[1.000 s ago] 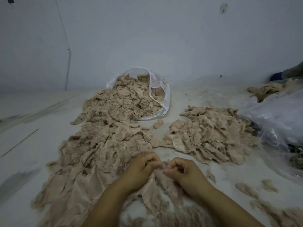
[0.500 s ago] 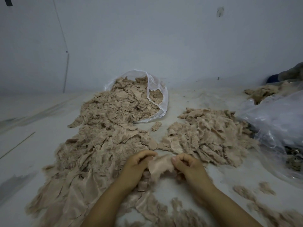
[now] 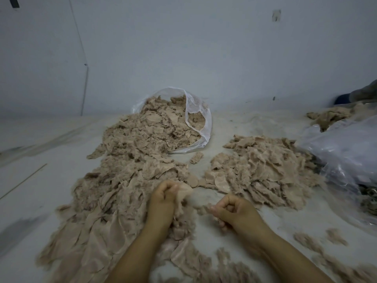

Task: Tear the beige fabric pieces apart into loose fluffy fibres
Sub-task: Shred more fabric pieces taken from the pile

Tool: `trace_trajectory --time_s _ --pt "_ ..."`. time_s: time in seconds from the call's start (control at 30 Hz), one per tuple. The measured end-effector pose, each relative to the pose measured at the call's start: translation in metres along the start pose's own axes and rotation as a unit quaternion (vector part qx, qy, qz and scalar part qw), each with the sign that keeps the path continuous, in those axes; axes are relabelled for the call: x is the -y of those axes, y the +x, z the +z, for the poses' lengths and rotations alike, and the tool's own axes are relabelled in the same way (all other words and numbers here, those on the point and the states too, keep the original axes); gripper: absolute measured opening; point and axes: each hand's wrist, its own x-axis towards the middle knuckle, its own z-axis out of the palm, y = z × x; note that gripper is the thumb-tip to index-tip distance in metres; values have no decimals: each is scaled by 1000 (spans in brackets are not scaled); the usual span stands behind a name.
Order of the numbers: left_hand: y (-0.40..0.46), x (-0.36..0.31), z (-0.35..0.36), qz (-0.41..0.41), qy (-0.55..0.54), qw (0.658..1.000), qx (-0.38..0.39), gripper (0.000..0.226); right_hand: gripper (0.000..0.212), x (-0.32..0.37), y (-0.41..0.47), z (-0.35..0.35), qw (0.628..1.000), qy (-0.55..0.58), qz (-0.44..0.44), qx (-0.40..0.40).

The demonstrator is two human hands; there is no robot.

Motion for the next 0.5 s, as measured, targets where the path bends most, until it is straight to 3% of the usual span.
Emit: trace_trajectory --time_s 0.07,0.13,0.2,0.27,0.33,0.4,0.5 --pt "-1 -1 -2 6 1 999 37 22 31 3 -4 0 998 -40 30 40" --pt "-9 -1 3 30 29 988 146 24 43 2 -4 5 996 -82 25 18" --pt "-16 -2 11 46 60 976 203 28 33 0 -3 10 997 -70 -21 -5" --pt "-13 -1 12 31 54 986 153 28 21 0 -2 10 997 -35 -63 -27" --pt "-5 1 4 -13 17 999 38 28 22 1 -1 6 995 3 -72 -65" --pt "-1 -1 -4 -29 -29 999 -12 37 22 3 -1 3 993 27 -71 -94" --pt "-8 -4 2 -57 -15 990 127 44 14 3 -1 7 990 62 -78 -104"
